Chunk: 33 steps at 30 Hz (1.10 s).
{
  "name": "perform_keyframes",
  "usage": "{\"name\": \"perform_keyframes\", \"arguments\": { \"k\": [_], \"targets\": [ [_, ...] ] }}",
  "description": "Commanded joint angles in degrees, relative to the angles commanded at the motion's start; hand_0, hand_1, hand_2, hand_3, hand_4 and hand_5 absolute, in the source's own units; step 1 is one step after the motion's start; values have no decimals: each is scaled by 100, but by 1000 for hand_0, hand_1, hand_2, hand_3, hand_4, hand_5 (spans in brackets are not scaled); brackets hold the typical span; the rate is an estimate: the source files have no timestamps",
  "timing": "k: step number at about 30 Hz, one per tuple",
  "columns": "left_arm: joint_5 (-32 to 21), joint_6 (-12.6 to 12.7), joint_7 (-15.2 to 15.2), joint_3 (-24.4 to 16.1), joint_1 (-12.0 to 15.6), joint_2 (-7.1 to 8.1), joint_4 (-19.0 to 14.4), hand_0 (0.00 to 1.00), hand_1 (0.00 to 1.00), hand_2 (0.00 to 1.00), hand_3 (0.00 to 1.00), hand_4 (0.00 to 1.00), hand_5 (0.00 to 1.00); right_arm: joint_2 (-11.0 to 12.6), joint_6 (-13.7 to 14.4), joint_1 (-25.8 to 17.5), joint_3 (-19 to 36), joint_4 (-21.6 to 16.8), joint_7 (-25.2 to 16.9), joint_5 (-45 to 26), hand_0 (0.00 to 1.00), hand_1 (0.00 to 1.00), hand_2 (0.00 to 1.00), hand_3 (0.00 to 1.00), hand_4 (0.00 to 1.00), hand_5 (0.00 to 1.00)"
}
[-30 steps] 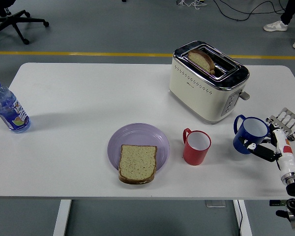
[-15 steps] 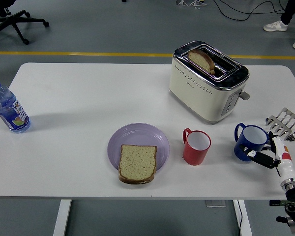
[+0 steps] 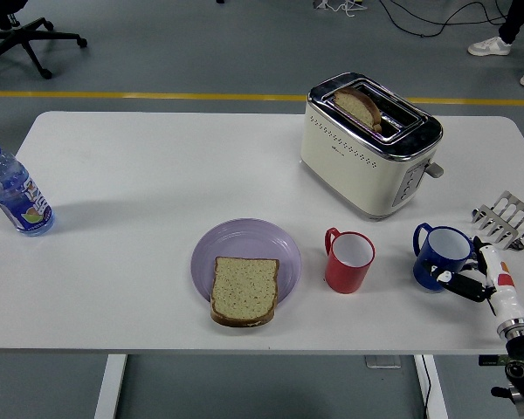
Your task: Pick up the cup,pour liquid into bread,place the cup on the desk
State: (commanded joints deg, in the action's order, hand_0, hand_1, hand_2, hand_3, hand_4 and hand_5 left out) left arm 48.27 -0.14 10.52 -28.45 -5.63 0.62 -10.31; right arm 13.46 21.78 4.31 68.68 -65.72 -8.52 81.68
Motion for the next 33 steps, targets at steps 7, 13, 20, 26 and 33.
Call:
{"name": "perform_keyframes", "arguments": {
  "k": [7,13,20,26,33],
  "targets": [
    [2,6,-3,3,-2,0,0,677,741,753,645,405,998,2,19,0,27,39,27,152,185,180,378,485,695,11],
    [17,9,-3,-13,-2,-1,0,676,740,754,645,405,998,5,16,-4,43,41,73,327,199,156,374,477,819,99],
    [56,7,3,-50,-1,-4,0,677,741,754,645,406,998,18,-16,-23,47,53,185,513,257,194,397,496,852,128],
    [76,2,11,-64,11,-8,0,675,740,753,646,406,998,42,-20,-51,48,58,317,703,282,228,422,518,863,141],
    [101,-2,17,-72,30,-10,0,676,740,753,646,405,998,62,-2,-101,28,24,324,731,290,232,440,525,875,157]
  ]
}}
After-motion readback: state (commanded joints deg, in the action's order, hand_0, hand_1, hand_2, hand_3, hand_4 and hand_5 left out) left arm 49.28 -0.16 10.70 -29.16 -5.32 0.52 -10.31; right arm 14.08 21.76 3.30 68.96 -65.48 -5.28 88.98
